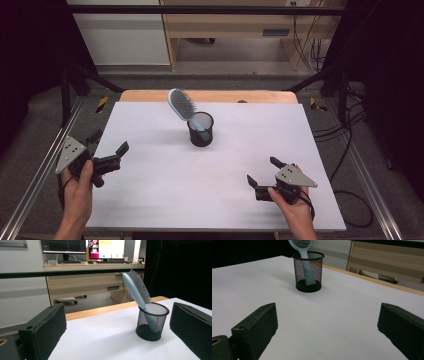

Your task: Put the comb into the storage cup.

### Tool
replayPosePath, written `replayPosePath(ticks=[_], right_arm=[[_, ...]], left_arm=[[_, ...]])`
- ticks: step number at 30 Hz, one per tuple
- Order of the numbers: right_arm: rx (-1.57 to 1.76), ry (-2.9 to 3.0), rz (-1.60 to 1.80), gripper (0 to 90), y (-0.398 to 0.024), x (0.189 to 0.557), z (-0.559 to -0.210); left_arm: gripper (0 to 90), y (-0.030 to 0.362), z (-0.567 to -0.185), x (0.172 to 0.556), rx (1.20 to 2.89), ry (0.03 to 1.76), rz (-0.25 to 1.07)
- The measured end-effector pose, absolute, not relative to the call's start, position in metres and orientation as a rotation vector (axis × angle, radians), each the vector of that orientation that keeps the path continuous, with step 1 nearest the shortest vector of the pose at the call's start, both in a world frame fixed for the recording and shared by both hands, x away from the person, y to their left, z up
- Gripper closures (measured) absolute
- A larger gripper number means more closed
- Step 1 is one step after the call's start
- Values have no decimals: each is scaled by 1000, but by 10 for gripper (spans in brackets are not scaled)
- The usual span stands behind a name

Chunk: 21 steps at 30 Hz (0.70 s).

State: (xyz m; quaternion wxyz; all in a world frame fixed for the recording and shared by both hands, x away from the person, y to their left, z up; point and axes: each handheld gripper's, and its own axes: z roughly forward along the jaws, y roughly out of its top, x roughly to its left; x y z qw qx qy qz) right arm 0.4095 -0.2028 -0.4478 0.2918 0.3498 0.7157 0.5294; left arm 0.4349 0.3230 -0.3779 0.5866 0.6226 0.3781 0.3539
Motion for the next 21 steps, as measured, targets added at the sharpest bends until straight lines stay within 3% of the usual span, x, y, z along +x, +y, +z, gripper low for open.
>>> replayPosePath(ticks=[21], right_arm=[[928, 1900, 1409, 37, -206, 409, -447]], left_arm=[[7, 343, -393, 422, 1431, 882, 822]])
